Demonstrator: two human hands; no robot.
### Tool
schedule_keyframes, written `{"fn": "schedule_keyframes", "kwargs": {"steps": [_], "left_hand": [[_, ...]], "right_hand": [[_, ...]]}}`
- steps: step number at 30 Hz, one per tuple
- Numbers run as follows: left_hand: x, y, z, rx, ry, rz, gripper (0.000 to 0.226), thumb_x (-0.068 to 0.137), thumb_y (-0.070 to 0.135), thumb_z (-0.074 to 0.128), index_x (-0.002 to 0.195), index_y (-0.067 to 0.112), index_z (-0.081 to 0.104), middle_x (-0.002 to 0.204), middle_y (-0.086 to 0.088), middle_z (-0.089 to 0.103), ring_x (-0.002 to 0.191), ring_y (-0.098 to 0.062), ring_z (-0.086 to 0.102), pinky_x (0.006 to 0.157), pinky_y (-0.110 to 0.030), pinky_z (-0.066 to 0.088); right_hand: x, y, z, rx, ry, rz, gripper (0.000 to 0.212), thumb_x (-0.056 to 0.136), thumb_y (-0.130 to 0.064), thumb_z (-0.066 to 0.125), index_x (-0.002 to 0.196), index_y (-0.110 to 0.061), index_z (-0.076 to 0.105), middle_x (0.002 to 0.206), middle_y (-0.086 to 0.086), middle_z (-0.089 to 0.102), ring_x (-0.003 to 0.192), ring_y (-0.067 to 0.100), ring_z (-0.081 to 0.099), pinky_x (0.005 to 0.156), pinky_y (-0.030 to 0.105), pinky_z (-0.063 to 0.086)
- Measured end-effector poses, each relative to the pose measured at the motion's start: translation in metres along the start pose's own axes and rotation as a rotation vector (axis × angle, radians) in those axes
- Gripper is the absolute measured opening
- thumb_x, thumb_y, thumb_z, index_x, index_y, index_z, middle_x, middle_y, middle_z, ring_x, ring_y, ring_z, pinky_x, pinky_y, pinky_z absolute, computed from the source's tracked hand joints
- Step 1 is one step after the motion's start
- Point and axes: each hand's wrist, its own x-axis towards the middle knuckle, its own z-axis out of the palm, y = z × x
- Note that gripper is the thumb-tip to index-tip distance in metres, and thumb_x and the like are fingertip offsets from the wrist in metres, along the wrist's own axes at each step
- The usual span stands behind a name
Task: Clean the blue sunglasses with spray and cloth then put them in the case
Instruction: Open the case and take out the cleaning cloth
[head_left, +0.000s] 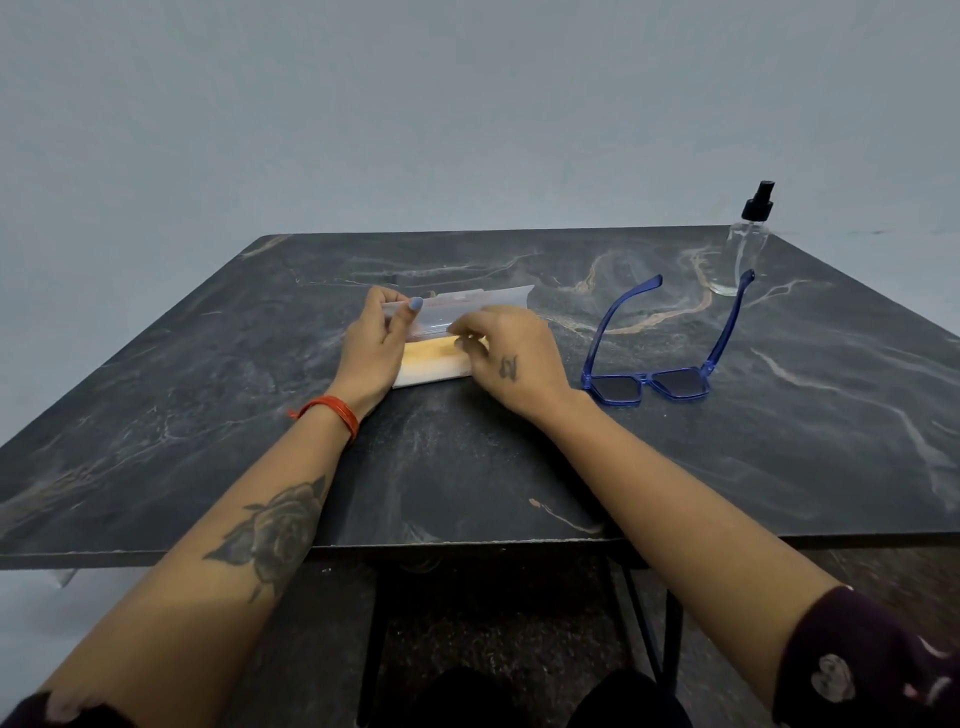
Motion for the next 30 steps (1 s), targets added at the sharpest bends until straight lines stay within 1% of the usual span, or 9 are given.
{"fn": "schedule_keyframes", "kwargs": {"steps": [2,3,5,8,13,15,19,22,30], "left_hand": [[0.0,0.001,-0.001,0.015,0.003,0.007,0.026,0.095,0.038,0.045,0.094,0.012,0.044,0.078,-0.002,0.053,0.073,-0.013,0.049,0.061,-0.023,0.037],[0.0,0.001,-0.002,0.023,0.003,0.01,0.026,0.095,0.038,0.045,0.094,0.012,0.044,0.081,-0.005,0.055,0.075,-0.014,0.05,0.061,-0.023,0.038],[0.0,0.001,-0.003,0.039,0.002,0.016,0.026,0.095,0.038,0.045,0.095,0.012,0.044,0.083,-0.007,0.056,0.076,-0.014,0.05,0.06,-0.022,0.038],[0.0,0.001,-0.003,0.062,0.008,0.016,0.025,0.095,0.039,0.044,0.094,0.013,0.044,0.079,-0.001,0.054,0.074,-0.011,0.049,0.059,-0.019,0.037],[0.001,-0.002,-0.003,0.06,0.024,0.024,0.024,0.095,0.038,0.045,0.093,0.014,0.045,0.086,-0.009,0.059,0.079,-0.015,0.053,0.06,-0.018,0.038],[0.002,-0.003,-0.003,0.063,0.026,0.027,0.024,0.095,0.038,0.045,0.093,0.014,0.044,0.083,-0.007,0.058,0.076,-0.014,0.052,0.057,-0.011,0.036],[0.003,-0.006,-0.002,0.055,0.029,0.033,0.025,0.095,0.039,0.046,0.092,0.014,0.044,0.076,0.004,0.053,0.069,-0.005,0.047,0.053,-0.007,0.035],[0.004,-0.008,-0.001,0.054,0.04,0.037,0.023,0.094,0.038,0.047,0.092,0.015,0.045,0.079,0.001,0.056,0.07,-0.005,0.049,0.054,-0.005,0.035],[0.004,-0.007,-0.001,0.066,0.039,0.035,0.025,0.094,0.039,0.046,0.093,0.014,0.046,0.074,0.008,0.051,0.066,-0.003,0.045,0.053,-0.005,0.035]], "right_hand": [[0.004,0.003,-0.005,-0.008,0.063,0.073,0.023,0.088,-0.009,0.056,0.106,-0.014,0.069,0.105,0.005,0.069,0.099,0.024,0.059,0.084,0.035,0.047],[0.006,0.005,-0.007,-0.034,0.051,0.097,0.023,0.088,-0.008,0.055,0.106,-0.013,0.069,0.105,0.006,0.069,0.1,0.025,0.059,0.084,0.034,0.046],[0.009,0.006,-0.009,-0.114,-0.036,0.126,0.025,0.087,-0.006,0.053,0.105,-0.011,0.07,0.103,0.009,0.069,0.098,0.027,0.06,0.083,0.034,0.047],[0.014,0.004,-0.011,-0.221,-0.106,0.174,0.02,0.086,-0.01,0.055,0.098,-0.008,0.071,0.095,0.013,0.07,0.092,0.031,0.062,0.077,0.034,0.05],[0.033,0.001,-0.016,-0.271,-0.223,0.264,0.016,0.081,-0.017,0.068,0.096,-0.01,0.07,0.099,0.012,0.068,0.09,0.03,0.062,0.071,0.031,0.048],[0.039,0.0,-0.017,-0.289,-0.267,0.27,0.018,0.081,-0.014,0.068,0.098,-0.011,0.07,0.103,0.012,0.066,0.094,0.03,0.062,0.07,0.031,0.046],[0.047,-0.003,-0.016,-0.338,-0.316,0.277,0.021,0.082,-0.012,0.065,0.103,-0.014,0.069,0.11,0.011,0.064,0.099,0.031,0.061,0.067,0.031,0.042],[0.05,-0.006,-0.015,-0.365,-0.323,0.278,0.022,0.083,-0.011,0.062,0.105,-0.014,0.067,0.11,0.009,0.064,0.1,0.029,0.061,0.067,0.03,0.04],[0.045,-0.01,-0.015,-0.398,-0.284,0.221,0.022,0.085,-0.003,0.052,0.102,-0.008,0.065,0.102,0.012,0.065,0.095,0.03,0.061,0.066,0.031,0.041]]}}
